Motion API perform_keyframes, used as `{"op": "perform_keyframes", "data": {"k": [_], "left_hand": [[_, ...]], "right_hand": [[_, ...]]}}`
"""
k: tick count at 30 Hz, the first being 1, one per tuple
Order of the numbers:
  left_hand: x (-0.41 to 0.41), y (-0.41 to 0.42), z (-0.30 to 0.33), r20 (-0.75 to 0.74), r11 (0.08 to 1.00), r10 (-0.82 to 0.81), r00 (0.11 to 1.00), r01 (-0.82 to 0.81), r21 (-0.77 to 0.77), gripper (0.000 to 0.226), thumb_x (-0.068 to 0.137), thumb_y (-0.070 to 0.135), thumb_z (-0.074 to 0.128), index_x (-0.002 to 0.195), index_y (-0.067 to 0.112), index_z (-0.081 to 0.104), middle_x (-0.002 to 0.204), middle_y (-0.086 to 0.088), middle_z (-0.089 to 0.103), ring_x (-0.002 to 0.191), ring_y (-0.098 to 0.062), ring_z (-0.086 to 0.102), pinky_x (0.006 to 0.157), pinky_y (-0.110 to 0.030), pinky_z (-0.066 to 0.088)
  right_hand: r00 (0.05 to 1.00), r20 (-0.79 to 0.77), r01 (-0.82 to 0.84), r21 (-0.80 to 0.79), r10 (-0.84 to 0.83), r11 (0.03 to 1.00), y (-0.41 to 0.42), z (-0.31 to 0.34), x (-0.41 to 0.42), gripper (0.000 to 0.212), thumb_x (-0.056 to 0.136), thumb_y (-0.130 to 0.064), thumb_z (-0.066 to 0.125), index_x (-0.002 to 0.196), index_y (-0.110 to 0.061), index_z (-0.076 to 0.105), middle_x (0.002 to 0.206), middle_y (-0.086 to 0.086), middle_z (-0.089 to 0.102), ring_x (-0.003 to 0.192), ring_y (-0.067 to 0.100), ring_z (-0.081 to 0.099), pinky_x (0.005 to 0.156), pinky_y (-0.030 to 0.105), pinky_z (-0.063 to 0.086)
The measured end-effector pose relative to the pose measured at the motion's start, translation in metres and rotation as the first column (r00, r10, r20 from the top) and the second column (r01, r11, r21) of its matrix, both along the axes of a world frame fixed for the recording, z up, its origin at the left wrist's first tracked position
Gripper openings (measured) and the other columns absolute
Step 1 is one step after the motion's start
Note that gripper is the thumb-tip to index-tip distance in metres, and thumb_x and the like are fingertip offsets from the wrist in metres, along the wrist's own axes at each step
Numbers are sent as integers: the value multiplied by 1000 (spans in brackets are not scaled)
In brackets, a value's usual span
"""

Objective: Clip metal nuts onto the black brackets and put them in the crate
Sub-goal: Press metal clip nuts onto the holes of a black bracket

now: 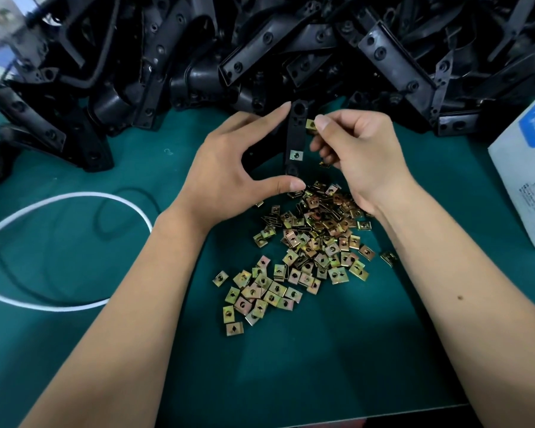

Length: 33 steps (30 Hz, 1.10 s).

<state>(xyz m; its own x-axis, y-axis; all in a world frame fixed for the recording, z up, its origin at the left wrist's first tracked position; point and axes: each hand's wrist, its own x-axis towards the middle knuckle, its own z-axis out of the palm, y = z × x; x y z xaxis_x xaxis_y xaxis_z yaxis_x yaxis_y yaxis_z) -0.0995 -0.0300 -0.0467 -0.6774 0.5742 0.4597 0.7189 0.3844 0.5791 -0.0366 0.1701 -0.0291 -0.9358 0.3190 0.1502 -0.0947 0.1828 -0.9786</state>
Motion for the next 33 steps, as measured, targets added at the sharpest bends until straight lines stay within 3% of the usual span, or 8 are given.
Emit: {"op": "perform_keyframes", "data": {"k": [10,15,20,27,33], "left_hand": [[4,1,2,17,998,9,1000,-8,-56,96,73,70,78,153,27,49,125,2,60,119,-12,58,104,-40,50],[7,5,3,77,1000,21,997,-19,-20,95,72,70,78,153,29,49,126,7,60,122,-8,57,108,-33,47],[9,5,4,81,999,12,997,-9,-41,96,71,68,80,153,28,50,127,5,61,122,-9,58,107,-36,48],[14,8,7,40,990,52,998,-46,-137,97,68,68,82,152,32,49,127,5,57,119,-12,56,105,-39,49],[16,9,12,47,990,41,998,-34,-139,98,67,70,79,152,31,50,127,4,57,118,-12,56,103,-39,50]], "right_hand": [[1000,28,-13,83,10,996,7,-1,-2,21,103,-18,60,87,-21,74,65,-6,69,63,6,55,62,19,47],[993,72,-79,-196,95,977,6,0,-2,23,105,-13,58,88,-12,73,66,-3,65,64,10,52,62,22,43],[997,61,-36,-35,38,999,5,-3,-2,21,103,-16,62,86,-18,74,65,-5,67,62,7,53,63,23,45],[998,49,-42,13,41,999,2,-7,-2,21,100,-20,66,81,-19,74,60,-6,64,57,6,52,58,19,45],[996,44,-77,-46,79,996,5,-6,-2,25,101,-18,65,76,-16,71,56,-4,56,55,9,45,54,20,40]]}}
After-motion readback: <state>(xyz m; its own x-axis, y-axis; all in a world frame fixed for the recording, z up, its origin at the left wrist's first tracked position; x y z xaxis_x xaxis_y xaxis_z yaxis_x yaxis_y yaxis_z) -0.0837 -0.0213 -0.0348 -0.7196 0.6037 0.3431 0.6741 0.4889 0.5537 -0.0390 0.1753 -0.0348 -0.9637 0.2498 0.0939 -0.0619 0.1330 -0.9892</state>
